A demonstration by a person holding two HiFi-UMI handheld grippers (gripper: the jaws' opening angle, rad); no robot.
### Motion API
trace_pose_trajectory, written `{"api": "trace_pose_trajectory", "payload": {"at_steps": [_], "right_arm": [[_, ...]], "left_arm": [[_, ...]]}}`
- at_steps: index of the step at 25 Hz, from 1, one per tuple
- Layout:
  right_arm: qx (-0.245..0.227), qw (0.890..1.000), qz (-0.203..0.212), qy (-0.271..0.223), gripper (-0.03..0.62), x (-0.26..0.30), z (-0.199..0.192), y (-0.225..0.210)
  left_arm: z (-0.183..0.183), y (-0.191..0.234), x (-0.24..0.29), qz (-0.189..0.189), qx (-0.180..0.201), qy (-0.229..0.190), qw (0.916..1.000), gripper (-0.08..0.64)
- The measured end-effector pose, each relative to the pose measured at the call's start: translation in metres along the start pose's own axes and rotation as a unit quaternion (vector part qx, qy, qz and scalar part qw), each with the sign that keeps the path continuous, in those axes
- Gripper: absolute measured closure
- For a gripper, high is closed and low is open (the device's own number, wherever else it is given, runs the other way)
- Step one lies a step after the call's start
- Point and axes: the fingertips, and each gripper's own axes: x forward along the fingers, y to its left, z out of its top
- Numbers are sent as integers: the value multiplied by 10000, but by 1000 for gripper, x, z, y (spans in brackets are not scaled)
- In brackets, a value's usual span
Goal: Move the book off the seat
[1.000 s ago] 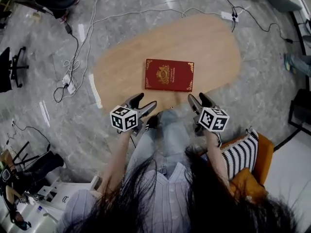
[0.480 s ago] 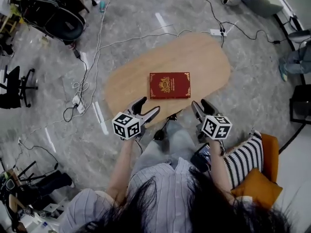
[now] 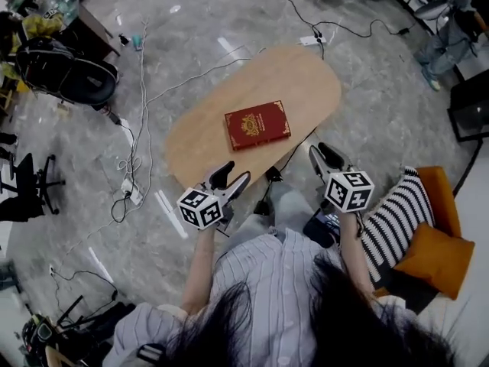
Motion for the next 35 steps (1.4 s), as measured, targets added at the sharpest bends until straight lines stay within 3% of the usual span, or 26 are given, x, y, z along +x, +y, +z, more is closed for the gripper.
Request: {"api": "trace_pose_trajectory", "payload": {"at_steps": [8,14,19,27,31,35], "right_arm": [[514,9936,-913,-419,508,-82,-45,-15],[828,9818,-1579,-659,525,-148,-65,-37],[1241,9634,-2168,-976,532,-209,-85,-49],[1626,9314,-2963,-1353,537,-303,-122,-69],[1870,9138,-3274,-1508,538,-353,-145,-66],[2023,9032,-3426,-1608,538,-386,-167,-58]], "left_arm": [[-22,-33,-4,-795,244,327,9960,396],[-36,-71,20,-1453,367,684,9863,440],[-50,-118,35,-2141,642,1118,9683,460],[-83,-181,60,-2831,944,1790,9375,469],[-91,-224,63,-3155,1081,1931,9228,471],[-99,-261,58,-3426,1154,1978,9112,472]]}}
